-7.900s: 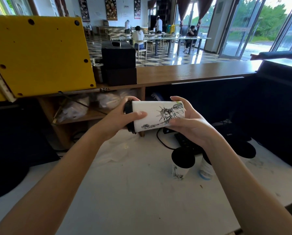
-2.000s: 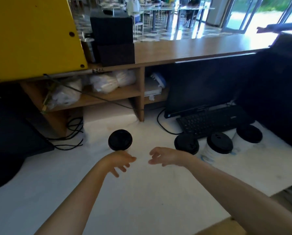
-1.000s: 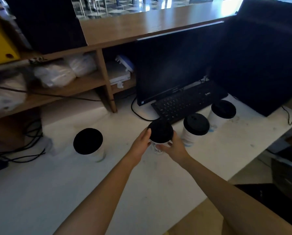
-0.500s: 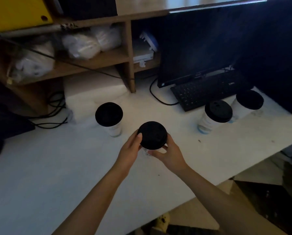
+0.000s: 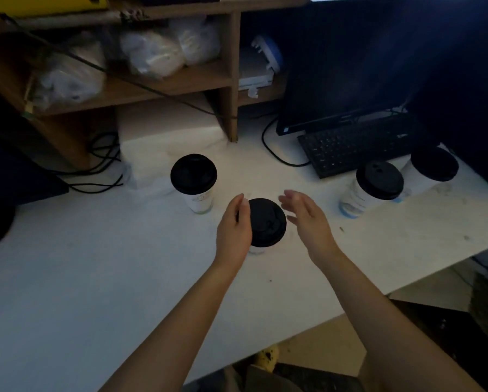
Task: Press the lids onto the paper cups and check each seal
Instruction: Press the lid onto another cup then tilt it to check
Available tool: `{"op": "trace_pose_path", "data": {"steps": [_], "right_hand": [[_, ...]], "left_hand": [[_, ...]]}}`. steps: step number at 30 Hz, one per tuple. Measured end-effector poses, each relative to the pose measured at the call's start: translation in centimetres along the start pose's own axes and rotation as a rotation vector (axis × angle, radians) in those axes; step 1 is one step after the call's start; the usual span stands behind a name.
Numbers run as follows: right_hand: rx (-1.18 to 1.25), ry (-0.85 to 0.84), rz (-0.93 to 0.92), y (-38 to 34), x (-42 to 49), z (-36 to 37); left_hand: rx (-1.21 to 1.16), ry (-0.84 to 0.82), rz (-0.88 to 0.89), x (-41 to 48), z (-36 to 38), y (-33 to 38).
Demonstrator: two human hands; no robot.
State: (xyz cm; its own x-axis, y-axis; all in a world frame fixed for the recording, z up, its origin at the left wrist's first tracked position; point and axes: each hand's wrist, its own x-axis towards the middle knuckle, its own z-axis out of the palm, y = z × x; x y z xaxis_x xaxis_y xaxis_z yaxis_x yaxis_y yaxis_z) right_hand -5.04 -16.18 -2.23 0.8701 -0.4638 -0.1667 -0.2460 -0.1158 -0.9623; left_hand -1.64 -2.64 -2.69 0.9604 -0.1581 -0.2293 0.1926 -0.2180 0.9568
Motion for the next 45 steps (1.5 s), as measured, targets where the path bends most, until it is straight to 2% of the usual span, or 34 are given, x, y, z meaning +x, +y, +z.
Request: {"op": "trace_pose_path", "data": {"steps": [4, 8, 14, 19, 23, 26, 28, 30, 32, 34, 38, 42, 45], "right_hand": [[-0.217, -0.208, -0.106, -1.2, 0.2, 2.2], [-0.105, -0.207, -0.094, -0.4, 0.4, 2.3], [-0.071, -0.203, -0.093, -0.6, 0.4, 2.5], [-0.031, -0.127, 0.016, -1.1, -0.3, 2.5], [0.008, -0.099, 0.078, -1.0, -1.2, 1.6], [-0.015, -0.055, 0.111, -0.4, -2.3, 0.9], [-0.073, -0.042, 0.114, 0.1, -3.3, 0.7], [-0.129, -0.045, 0.122, 0.5, -4.1, 0.6], [-0.179, -0.05, 0.134, 0.6, -4.4, 0.5], [-0.198, -0.048, 0.156, 0.1, -4.0, 0.3], [-0.24, 0.003, 0.097, -1.8, -1.3, 0.0], [-0.321, -0.197, 0.013, -2.0, 0.9, 1.7], [-0.243, -0.211, -0.054, -1.0, 1.1, 2.4]], "left_hand": [[0.05, 0.058, 0.062, -0.1, 1.4, -0.3], [0.029, 0.074, 0.084, 0.2, 1.6, -0.9], [0.03, 0.09, 0.105, 0.3, 1.8, -1.1], [0.025, -0.089, 0.086, 1.2, 0.7, -0.4], [0.177, -0.173, 0.13, 3.1, 0.2, 0.0], [0.286, -0.057, 0.243, 4.5, -0.1, 0.5], [0.446, 0.0, 0.346, 5.5, -0.4, 1.2], [0.657, -0.018, 0.436, 6.4, -0.4, 2.2], [0.77, -0.044, 0.501, 6.9, -0.3, 3.2], [0.739, -0.031, 0.491, 7.1, -0.4, 3.9], [0.455, 0.031, 0.34, 5.3, -0.4, 3.6], [0.382, 0.063, 0.257, 1.7, 1.1, 1.3], [0.377, 0.063, 0.188, 0.9, 2.3, 0.2]]}}
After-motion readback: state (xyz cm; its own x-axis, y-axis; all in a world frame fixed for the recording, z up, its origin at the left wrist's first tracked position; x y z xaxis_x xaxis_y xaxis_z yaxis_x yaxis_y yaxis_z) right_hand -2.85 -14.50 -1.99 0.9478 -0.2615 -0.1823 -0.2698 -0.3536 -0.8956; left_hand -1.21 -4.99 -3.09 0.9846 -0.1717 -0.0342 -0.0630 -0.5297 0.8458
